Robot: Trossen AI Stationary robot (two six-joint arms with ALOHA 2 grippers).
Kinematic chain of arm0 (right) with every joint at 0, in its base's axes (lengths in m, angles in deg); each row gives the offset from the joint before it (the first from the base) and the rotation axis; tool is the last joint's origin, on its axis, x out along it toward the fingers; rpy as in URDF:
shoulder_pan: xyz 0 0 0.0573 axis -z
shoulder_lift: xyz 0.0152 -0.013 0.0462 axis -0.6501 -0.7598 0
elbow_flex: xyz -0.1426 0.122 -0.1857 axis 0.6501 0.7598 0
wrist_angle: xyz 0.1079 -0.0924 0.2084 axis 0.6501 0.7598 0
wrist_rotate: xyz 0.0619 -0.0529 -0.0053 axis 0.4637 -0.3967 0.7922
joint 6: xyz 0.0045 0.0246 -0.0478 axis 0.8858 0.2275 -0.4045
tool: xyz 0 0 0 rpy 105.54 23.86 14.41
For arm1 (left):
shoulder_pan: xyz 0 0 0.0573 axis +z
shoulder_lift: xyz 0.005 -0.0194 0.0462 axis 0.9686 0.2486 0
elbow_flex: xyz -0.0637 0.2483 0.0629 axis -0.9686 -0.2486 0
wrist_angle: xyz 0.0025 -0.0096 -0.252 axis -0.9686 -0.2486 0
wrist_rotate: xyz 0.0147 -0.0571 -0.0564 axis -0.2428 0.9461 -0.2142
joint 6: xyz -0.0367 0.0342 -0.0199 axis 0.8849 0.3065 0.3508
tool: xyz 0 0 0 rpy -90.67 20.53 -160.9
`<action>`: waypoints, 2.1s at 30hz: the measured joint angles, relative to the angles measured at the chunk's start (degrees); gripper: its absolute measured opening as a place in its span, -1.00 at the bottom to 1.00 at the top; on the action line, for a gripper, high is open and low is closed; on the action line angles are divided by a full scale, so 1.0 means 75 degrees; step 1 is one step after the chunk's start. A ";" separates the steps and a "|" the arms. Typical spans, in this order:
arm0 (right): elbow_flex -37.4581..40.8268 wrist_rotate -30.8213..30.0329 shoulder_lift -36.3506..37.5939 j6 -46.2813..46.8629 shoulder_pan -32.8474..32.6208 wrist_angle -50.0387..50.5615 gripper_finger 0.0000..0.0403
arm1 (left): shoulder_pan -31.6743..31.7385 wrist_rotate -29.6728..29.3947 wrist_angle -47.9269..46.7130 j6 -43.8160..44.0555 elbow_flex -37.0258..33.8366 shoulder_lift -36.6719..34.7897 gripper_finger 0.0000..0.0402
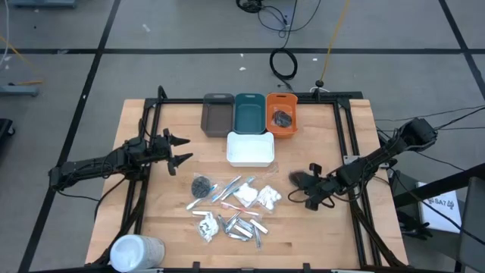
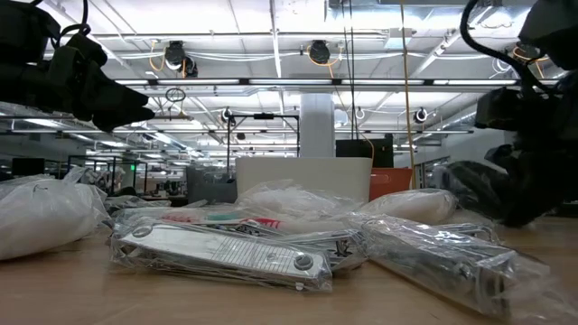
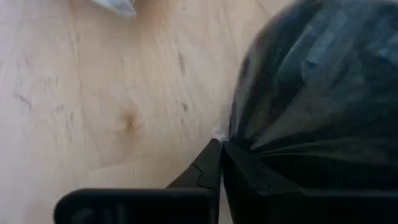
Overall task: Pick & Place Travel size toiletries
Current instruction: Put the black hairbrush into the orange bin
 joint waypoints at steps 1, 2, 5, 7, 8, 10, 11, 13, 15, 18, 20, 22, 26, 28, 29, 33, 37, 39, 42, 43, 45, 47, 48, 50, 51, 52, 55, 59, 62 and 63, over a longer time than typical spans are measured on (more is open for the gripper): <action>0.0000 0.0018 0.0005 -0.0034 0.0006 -0.0050 -0.99 | 0.0002 0.0003 -0.0002 0.0000 0.0000 0.0000 0.36; 0.0000 0.0024 0.0004 -0.0084 0.0003 -0.0115 -0.99 | 0.0002 0.0001 0.0000 0.0001 0.0000 -0.0003 0.36; 0.0000 0.0021 0.0000 -0.0193 0.0003 -0.0320 -0.99 | 0.0002 0.0003 0.0000 0.0002 0.0000 0.0000 0.36; 0.0006 0.0018 0.0033 -0.0325 -0.0003 -0.0386 -1.00 | 0.0000 0.0003 -0.0003 0.0003 0.0000 0.0000 0.36; 0.0009 0.0010 0.0051 -0.0352 -0.0006 -0.0436 -1.00 | 0.0000 0.0003 0.0003 0.0000 0.0000 -0.0002 0.36; 0.0009 0.0015 0.0125 -0.0479 -0.0006 -0.0583 -1.00 | 0.0000 0.0003 -0.0003 0.0000 0.0000 0.0000 0.36; 0.0009 0.0027 0.0183 -0.0554 -0.0006 -0.0681 -1.00 | 0.0001 0.0002 -0.0001 0.0000 0.0000 -0.0001 0.36; 0.0009 0.0079 0.0314 -0.0717 -0.0006 -0.0898 -1.00 | 0.0003 0.0001 -0.0003 0.0000 0.0000 -0.0001 0.36; 0.0009 0.0080 0.0479 -0.0871 -0.0006 -0.1083 -1.00 | 0.0000 0.0000 0.0000 0.0000 0.0000 -0.0002 0.36; 0.0006 0.0081 0.0823 -0.1127 -0.0006 -0.1393 -1.00 | 0.0000 0.0001 0.0000 0.0000 0.0000 -0.0003 0.36; 0.0006 0.0082 0.1057 -0.1311 -0.0006 -0.1564 -1.00 | 0.0000 0.0000 -0.0003 0.0002 0.0000 0.0000 0.36; 0.0006 0.0085 0.1316 -0.1513 -0.0006 -0.1743 -1.00 | 0.0000 0.0001 0.0000 0.0002 0.0000 -0.0002 0.36; -0.0001 0.0086 0.1796 -0.1875 -0.0006 -0.1979 -1.00 | 0.0001 0.0001 -0.0001 0.0001 0.0000 -0.0003 0.36; -0.0003 0.0088 0.2020 -0.2046 -0.0006 -0.2126 -1.00 | 0.0000 0.0000 0.0000 0.0000 0.0000 0.0000 0.36; -0.0009 0.0088 0.2131 -0.2146 -0.0008 -0.2154 -1.00 | 0.0003 0.0000 0.0000 0.0000 0.0000 -0.0001 0.36; -0.0012 0.0080 0.2496 -0.2484 -0.0006 -0.2269 -1.00 | 0.0003 0.0000 0.0000 0.0000 0.0000 -0.0001 0.36; -0.0015 0.0074 0.2675 -0.2967 -0.0006 -0.2644 -1.00 | 0.0003 0.0000 0.0000 0.0000 0.0000 0.0000 0.36; -0.0015 0.0057 0.2693 -0.3204 0.0012 -0.2814 -1.00 | 0.0003 0.0000 0.0000 0.0000 0.0000 -0.0003 0.36; -0.0015 0.0049 0.2692 -0.3363 0.0112 -0.2939 -1.00 | 0.0000 0.0000 0.0000 0.0000 0.0000 -0.0001 0.36; -0.0015 0.0047 0.2690 -0.3403 0.0157 -0.2972 -1.00 | 0.0003 0.0000 0.0000 0.0000 0.0000 -0.0003 0.36; -0.0015 0.0047 0.2690 -0.3555 0.0291 -0.3073 -1.00 | 0.0001 0.0001 0.0000 0.0000 0.0000 -0.0001 0.36; -0.0015 -0.0006 0.2687 -0.3805 0.0490 -0.3351 -1.00 | 0.0000 0.0001 -0.0001 0.0000 0.0000 -0.0002 0.36; -0.0015 -0.0126 0.2687 -0.3969 0.0599 -0.3555 -1.00 | 0.0000 0.0002 0.0000 0.0000 0.0000 -0.0003 0.36; -0.0015 -0.0309 0.2677 -0.4392 0.0839 -0.3988 -1.00 | 0.0000 0.0000 0.0000 0.0000 0.0000 -0.0003 0.36; -0.0015 -0.0354 0.2672 -0.4658 0.0994 -0.4177 -1.00 | 0.0003 0.0000 0.0000 0.0000 0.0000 -0.0001 0.36; -0.0015 -0.0366 0.2669 -0.4896 0.1151 -0.4372 -1.00 | 0.0001 0.0001 0.0000 0.0000 0.0000 -0.0001 0.36; -0.0015 -0.0366 0.2670 -0.5453 0.1742 -0.5006 -1.00 | 0.0000 0.0003 0.0000 0.0000 0.0000 0.0000 0.36; -0.0017 -0.0372 0.2669 -0.5786 0.2753 -0.5569 -1.00 | 0.0001 0.0000 0.0000 0.0000 0.0000 -0.0001 0.36; -0.0017 -0.0353 0.2669 -0.5893 0.3629 -0.5691 -1.00 | 0.0002 0.0002 0.0000 0.0000 0.0000 -0.0002 0.36; -0.0017 -0.0352 0.2669 -0.5921 0.3938 -0.5681 -1.00 | 0.0000 0.0002 0.0000 0.0002 0.0000 -0.0002 0.36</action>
